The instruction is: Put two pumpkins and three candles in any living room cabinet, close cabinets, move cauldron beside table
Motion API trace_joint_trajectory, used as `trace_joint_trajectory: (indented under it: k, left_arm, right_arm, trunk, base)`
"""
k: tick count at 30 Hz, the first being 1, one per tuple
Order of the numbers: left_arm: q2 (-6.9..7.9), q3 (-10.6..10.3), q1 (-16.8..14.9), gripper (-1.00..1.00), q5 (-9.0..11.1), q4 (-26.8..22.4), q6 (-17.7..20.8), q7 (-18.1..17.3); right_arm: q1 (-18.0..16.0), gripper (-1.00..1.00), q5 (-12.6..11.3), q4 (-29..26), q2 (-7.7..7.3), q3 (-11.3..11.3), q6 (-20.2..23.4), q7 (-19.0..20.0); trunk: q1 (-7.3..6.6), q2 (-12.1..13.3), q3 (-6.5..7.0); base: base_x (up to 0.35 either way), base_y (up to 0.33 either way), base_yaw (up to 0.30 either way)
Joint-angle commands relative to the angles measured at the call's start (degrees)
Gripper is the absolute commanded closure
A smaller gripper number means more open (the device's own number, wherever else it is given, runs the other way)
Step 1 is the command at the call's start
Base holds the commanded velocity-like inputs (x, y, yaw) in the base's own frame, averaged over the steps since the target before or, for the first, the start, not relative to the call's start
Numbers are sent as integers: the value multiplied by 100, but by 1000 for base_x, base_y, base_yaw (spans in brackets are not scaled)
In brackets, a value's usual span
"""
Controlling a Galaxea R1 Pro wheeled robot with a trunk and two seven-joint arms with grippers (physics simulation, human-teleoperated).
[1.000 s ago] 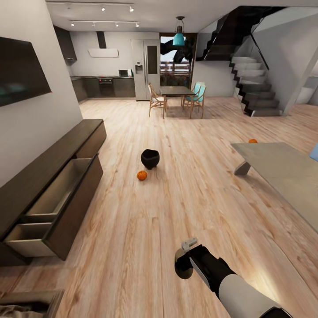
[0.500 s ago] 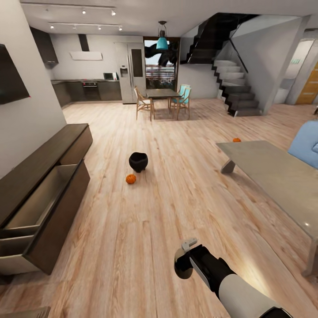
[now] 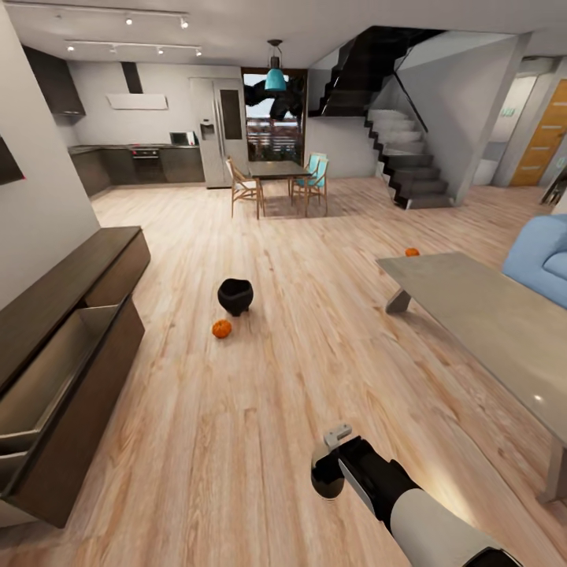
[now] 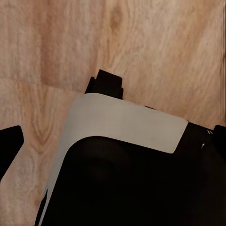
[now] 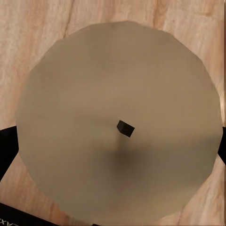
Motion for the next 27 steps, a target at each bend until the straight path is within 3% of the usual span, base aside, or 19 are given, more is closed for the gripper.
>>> trace_joint_trajectory:
  k: [1, 27]
  left_arm:
    - [0, 0, 0, -100, 0, 2, 0, 0]
    - [0, 0, 0, -100, 0, 0, 0, 0]
  right_arm:
    - [-1, 100, -3, 0, 0, 0, -3, 1]
    - [-1, 100, -7, -1, -2, 0, -1, -17]
  trunk:
    - [0, 0, 0]
    - [0, 0, -176]
  base:
    - [333, 0, -1]
    - [334, 0, 0]
